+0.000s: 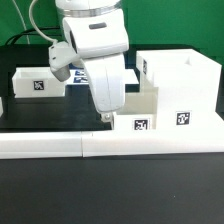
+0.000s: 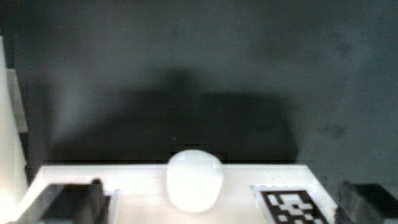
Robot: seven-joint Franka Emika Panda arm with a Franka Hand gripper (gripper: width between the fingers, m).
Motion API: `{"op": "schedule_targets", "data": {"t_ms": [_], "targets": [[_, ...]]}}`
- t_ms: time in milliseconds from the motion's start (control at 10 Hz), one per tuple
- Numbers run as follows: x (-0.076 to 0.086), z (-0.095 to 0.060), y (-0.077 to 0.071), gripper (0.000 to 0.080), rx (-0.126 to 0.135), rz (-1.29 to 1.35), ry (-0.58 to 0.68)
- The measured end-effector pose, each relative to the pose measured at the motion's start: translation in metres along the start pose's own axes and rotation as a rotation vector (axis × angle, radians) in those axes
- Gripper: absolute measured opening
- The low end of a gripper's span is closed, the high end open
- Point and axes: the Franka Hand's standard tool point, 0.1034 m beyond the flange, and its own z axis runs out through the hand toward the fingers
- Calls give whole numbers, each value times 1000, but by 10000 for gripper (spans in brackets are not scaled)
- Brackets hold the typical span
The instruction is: Assemble drawer
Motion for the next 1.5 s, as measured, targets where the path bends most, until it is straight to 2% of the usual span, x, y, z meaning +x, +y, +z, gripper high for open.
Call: {"op": "schedule_targets", "data": {"t_ms": [300,500,600,1200,1300,1400,1500], "targets": [[-4,-1,-1,648,5,-40,2],[-6,-4,5,648,37,-64,11],[-4,-3,8,648,36,-67,13],[4,0,10,648,35,72,-12],[7,0,12,648,30,96,-16],[18,2,14,648,28,91,-16],[19,1,14,648,28,76,-16]]}}
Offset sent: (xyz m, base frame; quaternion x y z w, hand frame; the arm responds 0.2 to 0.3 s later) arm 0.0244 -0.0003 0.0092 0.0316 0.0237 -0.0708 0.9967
